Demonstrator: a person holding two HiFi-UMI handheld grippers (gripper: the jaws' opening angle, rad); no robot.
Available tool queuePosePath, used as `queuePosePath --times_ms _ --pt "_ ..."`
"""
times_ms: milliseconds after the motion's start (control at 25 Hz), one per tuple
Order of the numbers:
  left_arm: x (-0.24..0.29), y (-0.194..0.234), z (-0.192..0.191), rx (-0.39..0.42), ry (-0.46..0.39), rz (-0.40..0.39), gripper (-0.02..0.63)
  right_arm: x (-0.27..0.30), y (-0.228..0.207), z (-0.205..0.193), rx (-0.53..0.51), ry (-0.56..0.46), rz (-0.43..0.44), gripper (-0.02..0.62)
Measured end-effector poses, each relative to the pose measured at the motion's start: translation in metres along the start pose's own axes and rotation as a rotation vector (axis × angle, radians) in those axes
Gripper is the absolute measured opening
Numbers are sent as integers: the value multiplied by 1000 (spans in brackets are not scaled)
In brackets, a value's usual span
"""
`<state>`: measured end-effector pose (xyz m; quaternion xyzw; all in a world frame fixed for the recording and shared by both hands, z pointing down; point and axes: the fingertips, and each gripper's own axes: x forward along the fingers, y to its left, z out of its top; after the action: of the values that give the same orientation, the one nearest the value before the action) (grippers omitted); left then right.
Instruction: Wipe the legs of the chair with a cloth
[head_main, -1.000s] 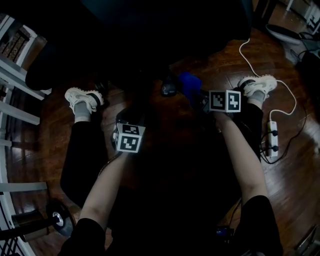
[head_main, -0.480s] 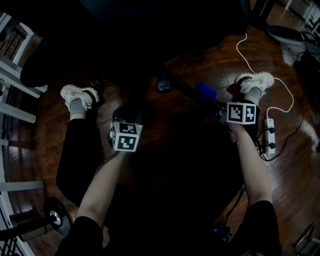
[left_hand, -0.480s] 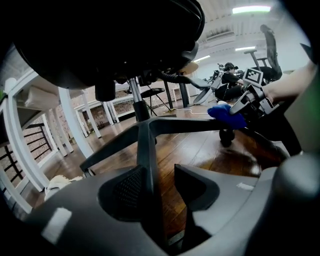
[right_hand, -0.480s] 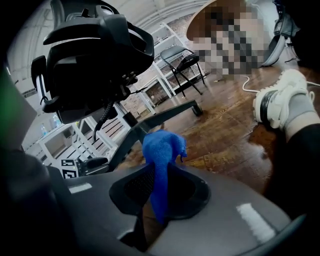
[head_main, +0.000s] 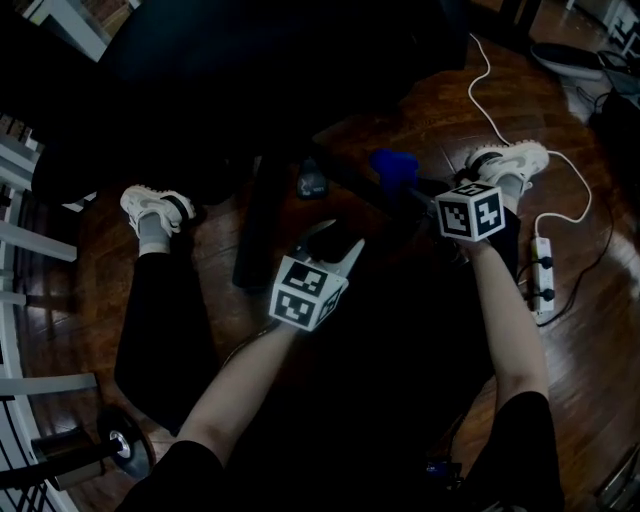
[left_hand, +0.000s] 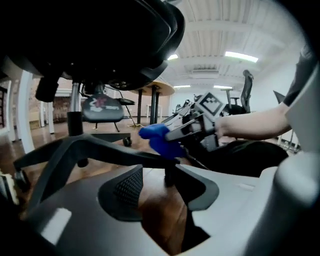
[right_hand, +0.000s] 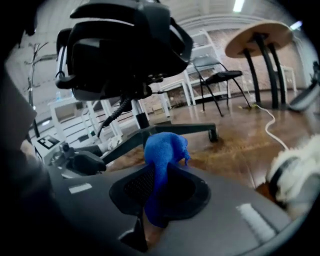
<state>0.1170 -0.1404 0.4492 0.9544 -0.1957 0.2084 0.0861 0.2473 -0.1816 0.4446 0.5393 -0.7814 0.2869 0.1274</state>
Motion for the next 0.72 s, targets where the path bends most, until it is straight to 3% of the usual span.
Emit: queuePosePath --times_ms 120,240,440,720 --pt "4 -14 8 -27 -12 -49 175 37 1 29 -190 25 64 75" --pt "7 -14 1 12 42 -50 175 73 1 47 -262 41 168 75" --pt "-1 -3 -13 73 122 -9 175 119 17 51 -213 65 387 75" --pt "-13 25 -37 30 144 53 175 98 19 33 -104 130 543 74"
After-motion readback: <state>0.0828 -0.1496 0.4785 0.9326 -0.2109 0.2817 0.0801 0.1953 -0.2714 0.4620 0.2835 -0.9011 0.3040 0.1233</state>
